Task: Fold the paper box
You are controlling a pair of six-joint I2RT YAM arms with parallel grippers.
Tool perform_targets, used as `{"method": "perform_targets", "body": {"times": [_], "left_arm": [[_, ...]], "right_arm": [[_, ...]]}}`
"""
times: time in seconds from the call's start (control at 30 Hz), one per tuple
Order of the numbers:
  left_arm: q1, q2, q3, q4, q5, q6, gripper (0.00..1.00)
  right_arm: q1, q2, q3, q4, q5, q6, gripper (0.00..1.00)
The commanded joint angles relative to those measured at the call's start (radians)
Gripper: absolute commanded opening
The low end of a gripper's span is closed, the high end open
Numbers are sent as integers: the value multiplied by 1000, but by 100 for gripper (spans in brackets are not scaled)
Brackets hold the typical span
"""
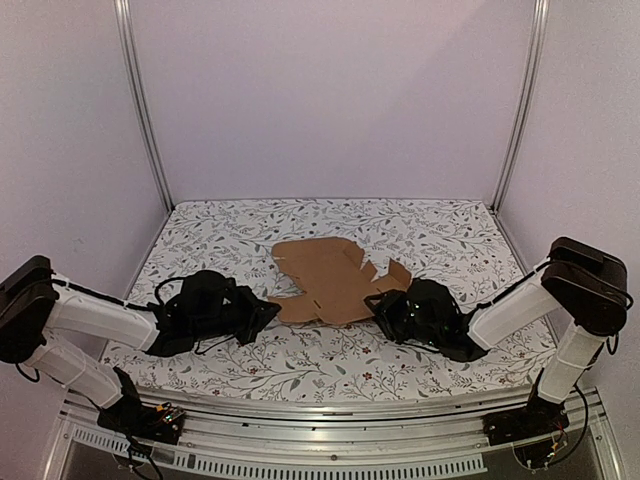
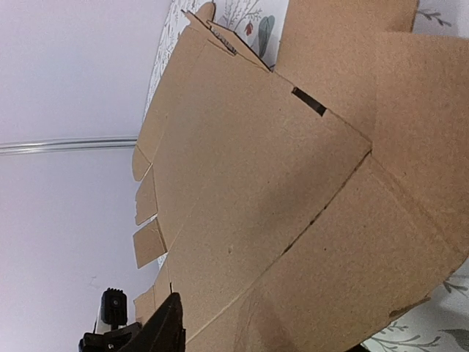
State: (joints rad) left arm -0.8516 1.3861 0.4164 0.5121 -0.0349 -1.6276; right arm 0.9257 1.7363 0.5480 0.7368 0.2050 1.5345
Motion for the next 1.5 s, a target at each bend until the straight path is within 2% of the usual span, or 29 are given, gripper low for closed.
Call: {"method": "perform_targets", "body": {"times": [0.0,0.17,0.27,0.43,0.5,0.6,0.73,0.77,0.97,1.07,1.27,1.33,1.47], "left_arm": [[-28,6,-13,19,-3,-3,0],[-38,5,-23,20,-4,-7,0],[-45,2,-26,14,-6,-4,0],[-53,-10,-17,-27,-7,15,0],[-53,-25,-8,-63,-8,33,6],[-53,-60,13,-135,-10,73,25],[-52,-132,76,-304,-33,154,57],[-51,-154,103,-355,-44,183,61],[-38,-269,300,-725,-145,422,75],[-23,-286,409,-868,-174,553,78],[19,-242,626,-1045,-159,814,85],[25,-226,690,-1098,-160,880,86],[29,-216,785,-1175,-171,981,86]], "right_arm": [[8,-16,-14,28,27,-10,42],[8,-18,-19,42,26,-19,27],[8,-21,-22,48,21,-24,21],[8,-46,-27,45,13,-49,4],[7,-63,-32,33,14,-69,0],[8,-109,-34,-20,17,-105,0],[7,-188,-7,-147,14,-197,0],[7,-215,6,-187,7,-218,0],[6,-335,70,-384,-20,-438,0],[1,-396,139,-504,-76,-565,0],[-64,-451,282,-744,-305,-815,0],[-79,-452,365,-876,-370,-897,0],[-83,-440,567,-1157,-405,-1125,0]]}}
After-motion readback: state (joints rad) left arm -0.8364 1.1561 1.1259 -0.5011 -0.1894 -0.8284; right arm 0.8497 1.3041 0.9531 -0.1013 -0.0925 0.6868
